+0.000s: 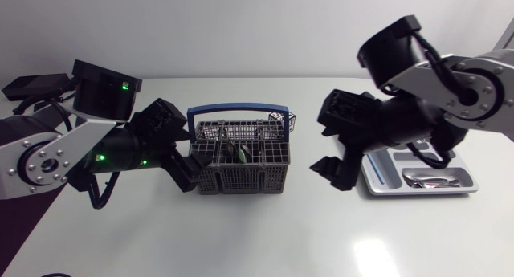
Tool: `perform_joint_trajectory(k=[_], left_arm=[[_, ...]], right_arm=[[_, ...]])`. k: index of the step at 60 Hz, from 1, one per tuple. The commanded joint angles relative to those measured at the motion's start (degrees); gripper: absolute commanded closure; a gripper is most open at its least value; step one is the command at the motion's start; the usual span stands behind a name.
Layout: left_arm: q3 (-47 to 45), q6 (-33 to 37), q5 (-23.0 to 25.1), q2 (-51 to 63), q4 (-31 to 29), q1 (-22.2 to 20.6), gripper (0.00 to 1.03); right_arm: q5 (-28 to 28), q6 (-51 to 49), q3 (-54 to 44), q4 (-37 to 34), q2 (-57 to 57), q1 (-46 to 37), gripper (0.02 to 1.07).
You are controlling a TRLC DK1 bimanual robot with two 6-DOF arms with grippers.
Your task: Transfer all utensils from the basket to the drawer tray.
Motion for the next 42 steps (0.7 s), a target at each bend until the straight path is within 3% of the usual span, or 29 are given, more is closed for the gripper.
perform_joint_trajectory(k=[1,18,42], left_arm=[[-1.8,1.9,1.8,-1.0,0.8,1.0,0.16],[-3.8,4.0,7.1,-1.6,3.7,0.8,0.16],[-5.1,4.3,9.4,1.4,7.9,1.0,0.16]], right_arm=[[1.2,6.7,1.4,2.0,2.9,3.6,0.07],[4.5,13.6,3.4,10.3,10.1,11.1,0.13],[7.6,17.3,1.3,22.8,15.2,14.0,0.29]])
